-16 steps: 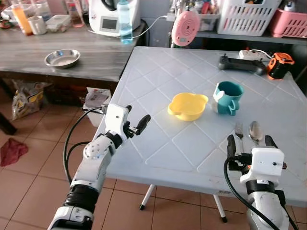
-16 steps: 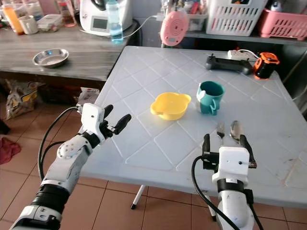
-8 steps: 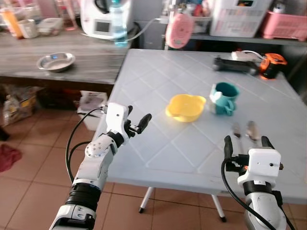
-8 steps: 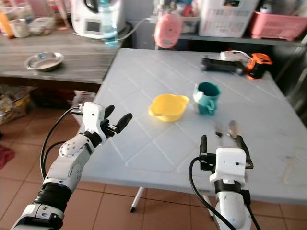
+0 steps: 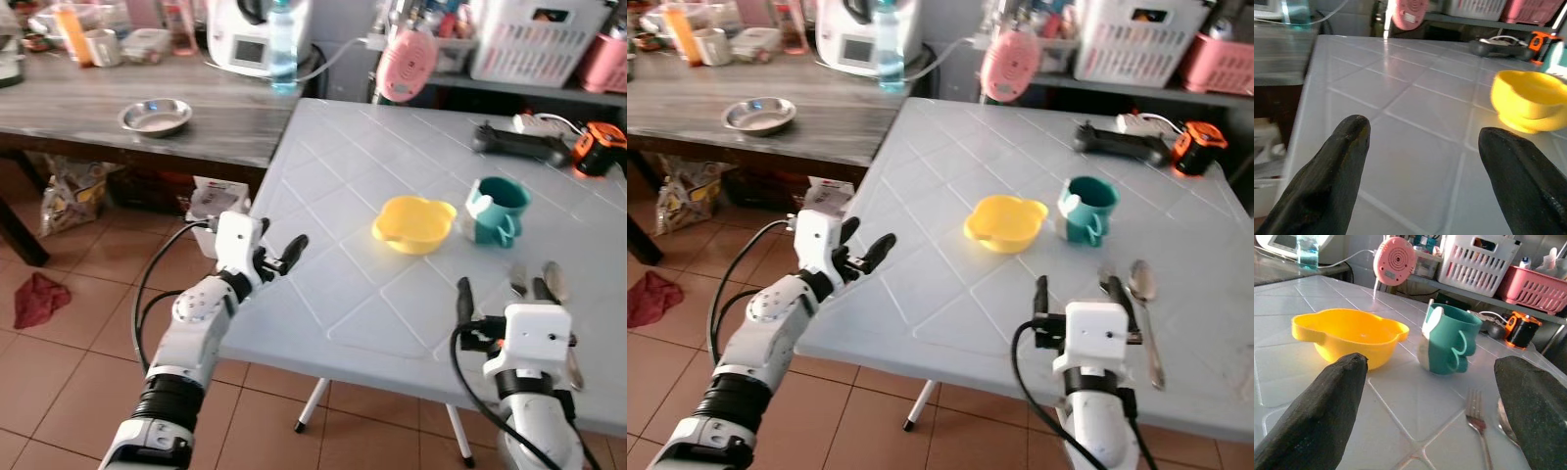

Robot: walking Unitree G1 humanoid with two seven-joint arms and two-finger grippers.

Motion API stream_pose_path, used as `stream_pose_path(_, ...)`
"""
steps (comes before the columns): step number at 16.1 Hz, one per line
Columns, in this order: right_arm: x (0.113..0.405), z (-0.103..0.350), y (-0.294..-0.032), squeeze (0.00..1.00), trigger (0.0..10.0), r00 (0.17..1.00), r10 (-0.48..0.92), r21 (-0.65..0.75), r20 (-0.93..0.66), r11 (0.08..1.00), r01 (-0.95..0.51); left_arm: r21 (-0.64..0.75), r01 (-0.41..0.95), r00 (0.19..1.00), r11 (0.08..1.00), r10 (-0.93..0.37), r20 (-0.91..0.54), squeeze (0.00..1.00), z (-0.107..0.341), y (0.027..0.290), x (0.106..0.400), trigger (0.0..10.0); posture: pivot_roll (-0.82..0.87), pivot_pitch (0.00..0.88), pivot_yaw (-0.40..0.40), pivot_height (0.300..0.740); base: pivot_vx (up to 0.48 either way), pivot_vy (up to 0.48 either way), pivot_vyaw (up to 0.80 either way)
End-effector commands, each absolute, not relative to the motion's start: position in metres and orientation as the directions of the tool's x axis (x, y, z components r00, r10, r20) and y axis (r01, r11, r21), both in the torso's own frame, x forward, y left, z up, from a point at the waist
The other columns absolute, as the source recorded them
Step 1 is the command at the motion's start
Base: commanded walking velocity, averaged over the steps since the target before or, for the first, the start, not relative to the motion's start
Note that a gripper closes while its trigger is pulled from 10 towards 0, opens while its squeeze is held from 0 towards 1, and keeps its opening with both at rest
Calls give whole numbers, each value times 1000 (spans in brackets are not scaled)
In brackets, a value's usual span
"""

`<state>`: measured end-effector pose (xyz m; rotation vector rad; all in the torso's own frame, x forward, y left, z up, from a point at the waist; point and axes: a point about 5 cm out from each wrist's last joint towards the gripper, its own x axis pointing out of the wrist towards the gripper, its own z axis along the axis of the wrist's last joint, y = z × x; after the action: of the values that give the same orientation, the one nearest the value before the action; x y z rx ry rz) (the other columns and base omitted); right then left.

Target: Setting the table

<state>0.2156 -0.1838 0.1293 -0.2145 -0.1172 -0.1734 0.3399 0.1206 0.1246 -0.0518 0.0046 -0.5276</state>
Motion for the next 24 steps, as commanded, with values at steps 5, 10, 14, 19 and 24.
stream_pose_path(5,214,127,-187,0,10000,976,-176,-210,127,957,200,-34,515,857,857,-515,10,0,127,116,342,10000,9,67,29,740,0,311,-691)
stream_pose_path(10,213,126,-187,0,10000,977,-175,-214,126,956,199,-25,514,858,858,-514,16,0,127,115,341,10000,9,68,27,740,0,75,-645)
stream_pose_path(14,213,126,-187,0,10000,977,-172,-217,128,956,197,-15,508,861,861,-507,33,0,127,115,339,10000,9,72,26,740,0,0,0)
stream_pose_path(19,220,133,-193,0,10000,979,-151,-254,139,950,183,-27,524,852,851,-523,32,0,123,107,332,10000,11,74,18,740,0,0,0)
stream_pose_path(24,254,146,-195,0,10000,994,24,-321,106,947,11,41,580,815,814,-580,-1,0,116,120,312,10000,17,91,23,740,0,0,0)
